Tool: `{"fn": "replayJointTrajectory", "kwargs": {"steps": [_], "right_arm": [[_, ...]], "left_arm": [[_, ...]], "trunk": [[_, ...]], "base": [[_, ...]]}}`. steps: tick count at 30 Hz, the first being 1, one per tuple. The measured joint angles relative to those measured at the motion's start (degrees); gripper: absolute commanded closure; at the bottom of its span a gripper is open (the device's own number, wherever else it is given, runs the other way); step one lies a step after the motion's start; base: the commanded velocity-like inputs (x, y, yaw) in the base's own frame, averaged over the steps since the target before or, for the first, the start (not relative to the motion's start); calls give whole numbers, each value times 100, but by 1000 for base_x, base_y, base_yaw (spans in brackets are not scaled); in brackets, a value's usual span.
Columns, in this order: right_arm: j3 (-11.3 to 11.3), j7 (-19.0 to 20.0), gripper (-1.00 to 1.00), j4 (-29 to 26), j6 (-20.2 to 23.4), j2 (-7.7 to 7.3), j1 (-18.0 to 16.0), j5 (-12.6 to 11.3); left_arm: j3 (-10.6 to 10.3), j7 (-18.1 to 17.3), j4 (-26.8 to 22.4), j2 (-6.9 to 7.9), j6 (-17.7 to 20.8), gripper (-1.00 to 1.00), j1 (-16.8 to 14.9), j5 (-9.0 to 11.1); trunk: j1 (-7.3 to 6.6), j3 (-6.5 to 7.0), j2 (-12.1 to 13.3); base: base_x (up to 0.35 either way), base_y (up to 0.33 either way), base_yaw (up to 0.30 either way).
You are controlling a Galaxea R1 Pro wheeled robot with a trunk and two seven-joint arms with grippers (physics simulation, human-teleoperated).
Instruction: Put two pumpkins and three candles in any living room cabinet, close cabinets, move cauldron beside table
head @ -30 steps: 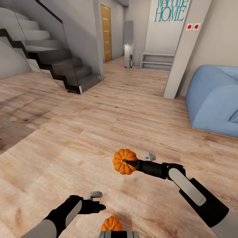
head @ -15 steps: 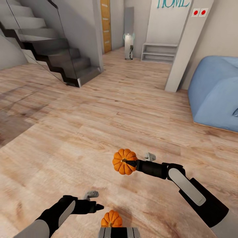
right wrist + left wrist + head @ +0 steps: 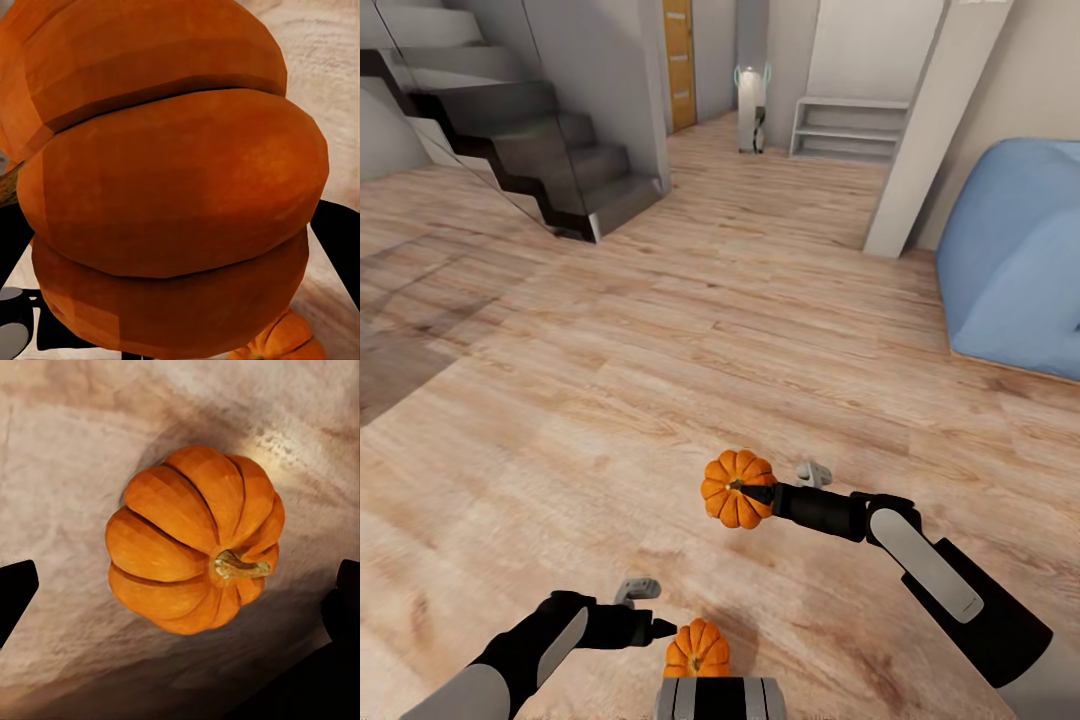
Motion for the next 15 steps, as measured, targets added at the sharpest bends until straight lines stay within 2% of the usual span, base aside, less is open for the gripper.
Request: {"fn": "replayJointTrajectory", "kwargs": {"steps": [12,15], "right_arm": [[4,18,100,-50,0,-8,0,-20],[12,396,100,-116,114,-19,1,-154]], "left_arm": [[0,9,-2,0,-7,-100,0,-1],[0,9,-4,-3,-8,-100,0,-1]], "trunk": [[31,-266,-16],[39,-333,-20]], "base": [[0,0,0],[0,0,0]]}}
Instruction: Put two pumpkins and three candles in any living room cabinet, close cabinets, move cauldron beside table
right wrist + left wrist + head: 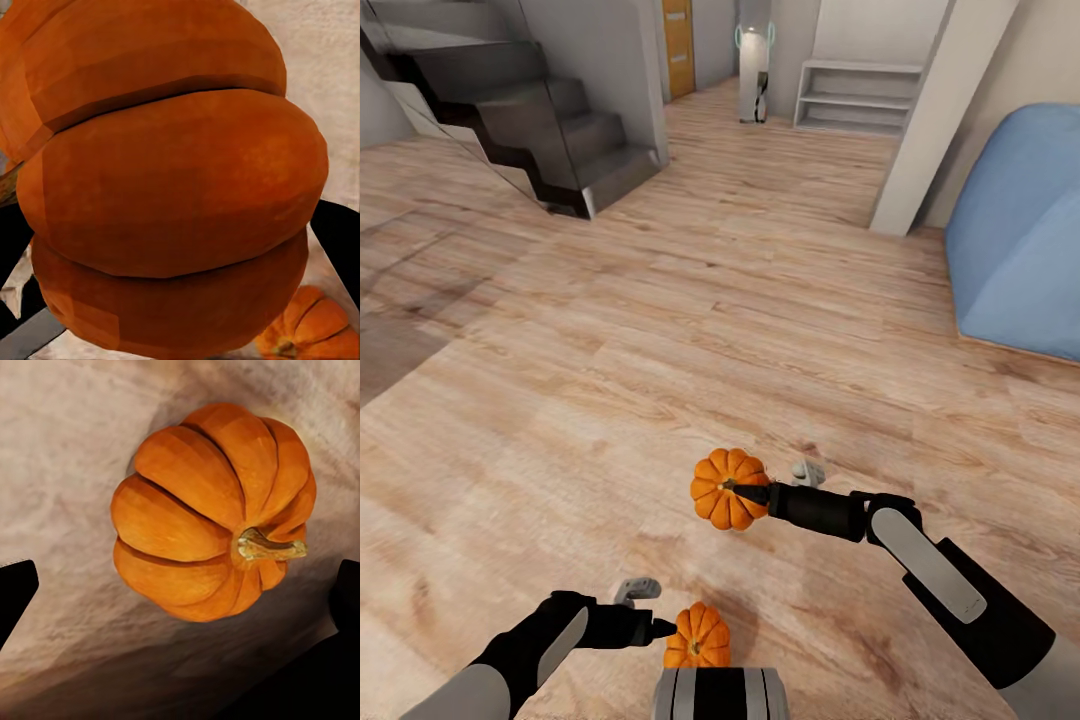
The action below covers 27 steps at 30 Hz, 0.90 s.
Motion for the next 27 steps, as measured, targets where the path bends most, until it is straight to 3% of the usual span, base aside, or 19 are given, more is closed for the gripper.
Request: {"fn": "replayJointTrajectory", "kwargs": {"steps": [2,5,9,13,27], "right_arm": [[-2,630,100,-26,233,-13,-1,-143],[-8,1374,100,-88,436,-22,-1,-146],[1,1825,100,-274,587,-52,-1,-114],[8,1888,100,-314,753,-65,-2,-117],[2,1901,100,-308,796,-62,-2,-135]], "left_arm": [[-1,-1,-9,-3,-1,-100,0,0],[0,-7,-30,-5,0,-100,0,0],[0,-9,-45,-5,0,-100,0,0],[0,-9,-52,-6,0,-100,0,0],[2,-10,-64,-6,1,-100,0,1]], "trunk": [[5,-44,-3],[13,-111,-7],[23,-200,-12],[33,-288,-18],[33,-289,-18]], "base": [[0,0,0],[0,0,0],[0,0,0],[0,0,0],[-1,-1,0]]}}
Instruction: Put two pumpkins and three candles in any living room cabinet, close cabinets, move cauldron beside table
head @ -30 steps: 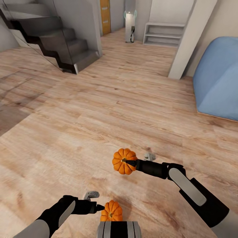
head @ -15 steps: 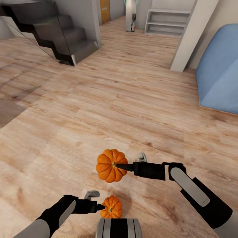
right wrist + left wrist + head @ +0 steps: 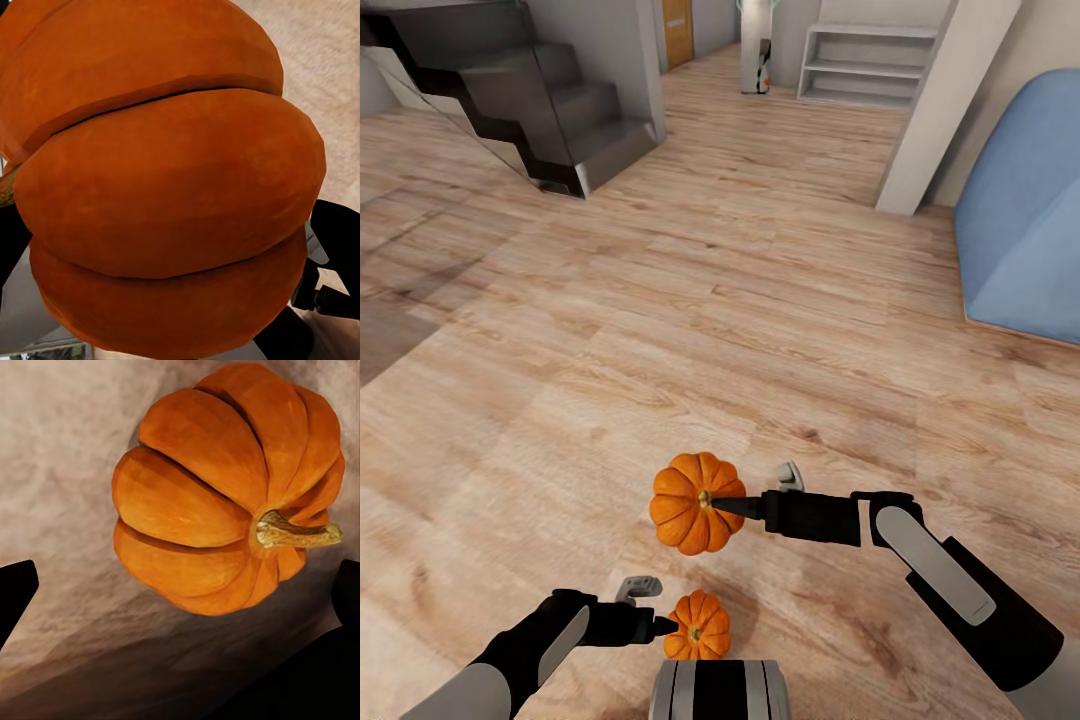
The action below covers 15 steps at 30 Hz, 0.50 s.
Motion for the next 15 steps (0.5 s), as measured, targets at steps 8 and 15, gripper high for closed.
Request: {"fn": "replayJointTrajectory", "kwargs": {"steps": [8,15], "right_arm": [[-2,-1,100,34,0,0,0,1],[-2,0,100,45,0,0,0,-1]], "left_arm": [[-1,-5,-1,-16,0,-100,0,2],[0,-17,-1,-17,0,-100,0,8]], "trunk": [[0,0,0],[1,0,0]], "base": [[-39,-70,0],[-132,-3,0]]}}
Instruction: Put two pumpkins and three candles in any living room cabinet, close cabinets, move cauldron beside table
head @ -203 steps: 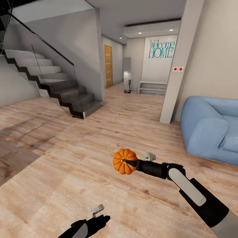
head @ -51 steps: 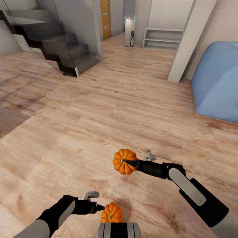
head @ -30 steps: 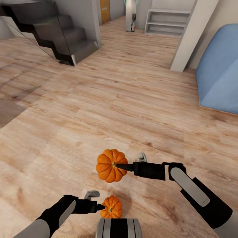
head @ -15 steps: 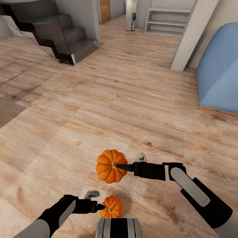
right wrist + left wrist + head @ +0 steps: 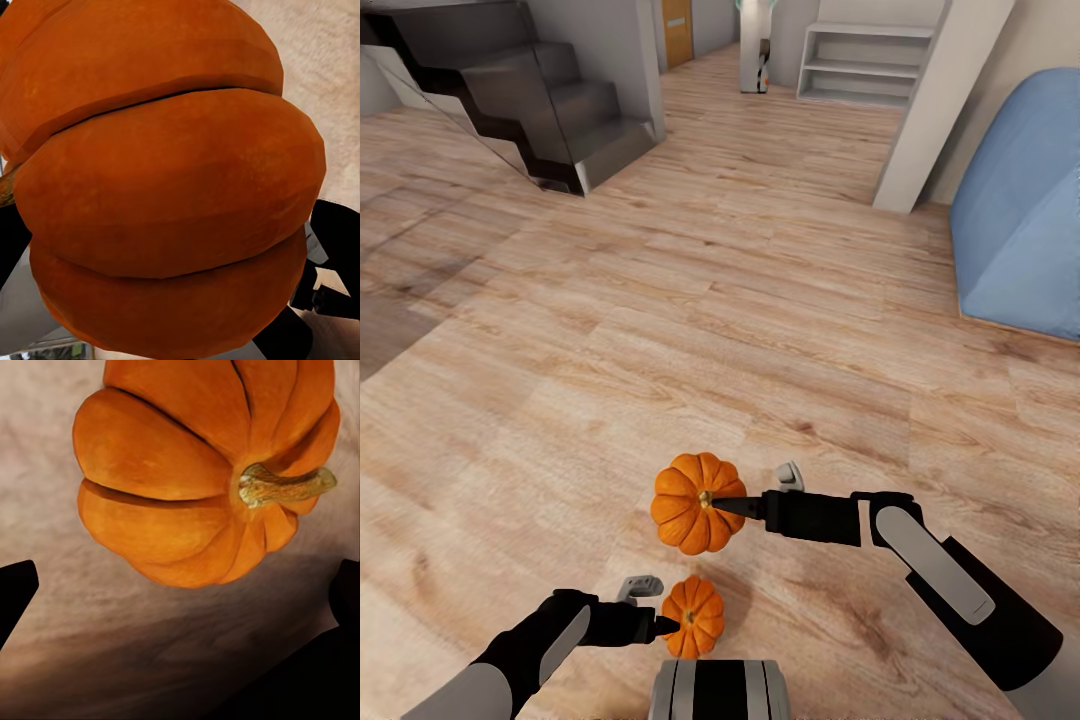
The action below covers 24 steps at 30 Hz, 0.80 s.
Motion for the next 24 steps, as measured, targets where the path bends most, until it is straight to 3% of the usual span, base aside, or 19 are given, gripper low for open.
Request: {"fn": "replayJointTrajectory", "kwargs": {"steps": [7,14,18,20,24], "right_arm": [[0,0,100,4,0,0,0,-6],[0,0,100,16,-12,0,0,-205],[0,-4,100,17,-23,0,0,-210],[0,-1,100,12,-25,0,0,-205],[0,-1,100,2,-20,0,0,-202]], "left_arm": [[5,1,0,7,-6,-100,0,0],[47,42,0,11,-183,-100,0,-10],[60,118,7,6,-629,-100,0,-14],[74,419,34,2,-930,-100,0,-12],[69,550,56,-3,-1399,-100,0,-8]], "trunk": [[0,0,0],[-1,0,0],[-1,0,0],[-1,0,0],[-1,0,0]], "base": [[-110,0,0],[-7,0,0],[0,0,0],[0,0,0],[0,0,0]]}}
